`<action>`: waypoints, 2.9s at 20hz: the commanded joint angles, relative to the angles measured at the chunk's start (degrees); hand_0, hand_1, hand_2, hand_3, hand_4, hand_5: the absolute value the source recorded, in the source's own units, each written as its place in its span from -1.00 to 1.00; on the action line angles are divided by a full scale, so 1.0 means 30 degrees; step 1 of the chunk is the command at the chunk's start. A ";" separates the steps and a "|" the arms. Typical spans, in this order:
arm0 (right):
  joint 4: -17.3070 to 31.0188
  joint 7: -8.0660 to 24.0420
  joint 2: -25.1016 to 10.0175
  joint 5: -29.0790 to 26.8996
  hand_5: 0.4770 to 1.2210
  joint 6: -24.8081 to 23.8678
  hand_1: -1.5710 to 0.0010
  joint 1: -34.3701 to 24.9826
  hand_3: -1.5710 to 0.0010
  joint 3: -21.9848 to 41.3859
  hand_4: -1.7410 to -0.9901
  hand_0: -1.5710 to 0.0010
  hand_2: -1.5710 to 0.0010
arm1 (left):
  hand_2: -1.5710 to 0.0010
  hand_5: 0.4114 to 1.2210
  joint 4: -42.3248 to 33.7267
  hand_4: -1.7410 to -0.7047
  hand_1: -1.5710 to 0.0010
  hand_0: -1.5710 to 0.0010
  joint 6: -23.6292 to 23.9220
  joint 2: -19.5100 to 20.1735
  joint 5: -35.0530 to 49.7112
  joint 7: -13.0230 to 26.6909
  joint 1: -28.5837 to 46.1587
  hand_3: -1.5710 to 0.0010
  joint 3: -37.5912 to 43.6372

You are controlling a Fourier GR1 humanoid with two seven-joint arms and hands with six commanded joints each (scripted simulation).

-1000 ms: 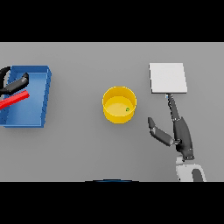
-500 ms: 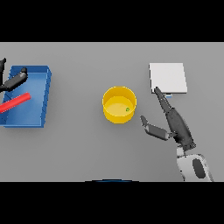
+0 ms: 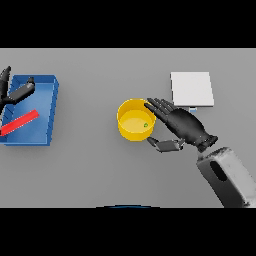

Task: Pick up the red beaker and tilt it to pour out 1 green nut into yellow bowl. Pick up the yellow bowl and place it on the metallic measuring scale.

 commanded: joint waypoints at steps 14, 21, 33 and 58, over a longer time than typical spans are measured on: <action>0.5652 -0.1583 0.0638 0.1348 -0.45 0.3132 1.00 -0.5226 1.00 0.2843 0.33 1.00 1.00 | 1.00 -0.22 0.0163 0.83 1.00 1.00 -0.0277 0.0194 -0.0030 -0.0465 -0.0190 1.00 0.0046; 0.7225 -0.1799 0.0771 0.1817 -0.48 0.4359 1.00 -0.6133 1.00 0.3819 0.17 1.00 1.00 | 1.00 -0.20 0.0322 0.82 1.00 1.00 -0.0308 0.0294 -0.0085 -0.0460 -0.0014 1.00 0.0027; 0.8012 -0.1059 0.1213 0.2694 0.45 0.5267 0.15 -0.7039 0.40 0.4916 -0.33 0.08 0.20 | 1.00 -0.23 0.0447 0.83 1.00 1.00 -0.0284 0.0178 0.0028 -0.0493 -0.0173 1.00 0.0147; 0.2839 0.1501 -0.2160 -0.0267 1.00 0.9075 -1.00 -0.7760 -0.59 0.2436 -0.94 -1.00 -0.99 | 1.00 -0.23 -0.0278 0.81 1.00 1.00 -0.0221 0.0626 0.0080 -0.0296 -0.0187 1.00 0.0259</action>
